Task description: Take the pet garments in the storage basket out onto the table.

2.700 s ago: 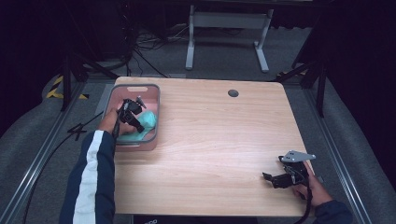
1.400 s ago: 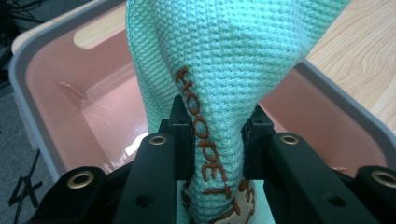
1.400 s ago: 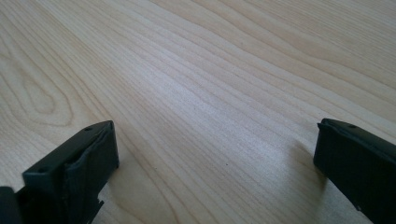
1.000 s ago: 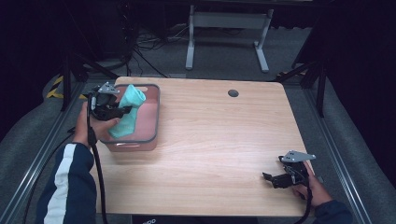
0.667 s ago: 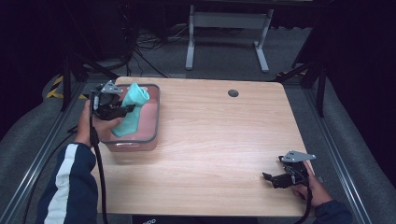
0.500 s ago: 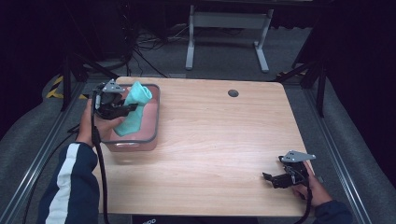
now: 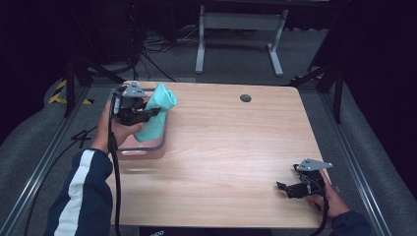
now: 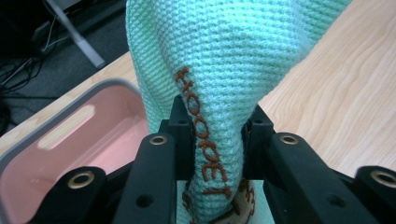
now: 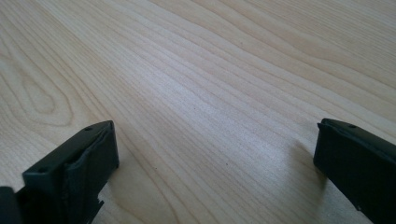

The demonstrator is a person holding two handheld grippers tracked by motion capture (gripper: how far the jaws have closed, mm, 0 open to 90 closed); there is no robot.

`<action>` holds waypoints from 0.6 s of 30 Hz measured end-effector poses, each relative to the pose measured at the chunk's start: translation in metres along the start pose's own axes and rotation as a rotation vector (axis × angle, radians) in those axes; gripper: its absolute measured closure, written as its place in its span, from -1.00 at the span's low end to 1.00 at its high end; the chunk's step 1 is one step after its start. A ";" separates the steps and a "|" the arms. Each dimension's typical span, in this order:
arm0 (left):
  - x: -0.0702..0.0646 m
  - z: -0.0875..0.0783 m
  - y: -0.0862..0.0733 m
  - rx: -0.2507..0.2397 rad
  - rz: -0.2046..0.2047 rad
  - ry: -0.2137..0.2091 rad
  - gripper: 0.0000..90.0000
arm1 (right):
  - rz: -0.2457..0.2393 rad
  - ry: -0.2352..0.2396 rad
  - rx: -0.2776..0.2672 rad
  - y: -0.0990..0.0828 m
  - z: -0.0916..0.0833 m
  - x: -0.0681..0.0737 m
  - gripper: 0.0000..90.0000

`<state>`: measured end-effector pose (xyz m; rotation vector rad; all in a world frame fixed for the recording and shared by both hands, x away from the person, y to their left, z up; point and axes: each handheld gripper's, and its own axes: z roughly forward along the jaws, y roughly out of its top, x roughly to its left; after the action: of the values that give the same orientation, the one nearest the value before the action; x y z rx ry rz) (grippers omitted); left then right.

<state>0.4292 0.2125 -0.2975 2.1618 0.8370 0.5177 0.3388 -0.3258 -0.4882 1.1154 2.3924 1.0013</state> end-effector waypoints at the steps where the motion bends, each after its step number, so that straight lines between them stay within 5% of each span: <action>1: -0.003 0.001 0.002 0.002 0.006 -0.005 0.59 | -0.001 0.000 0.000 0.000 0.000 0.000 -0.99; 18: -0.048 0.030 0.032 0.026 0.123 -0.103 0.59 | 0.001 0.000 0.000 0.000 0.000 0.000 -0.99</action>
<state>0.4258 0.1468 -0.2968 2.2537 0.6613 0.4544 0.3387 -0.3258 -0.4882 1.1165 2.3923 1.0010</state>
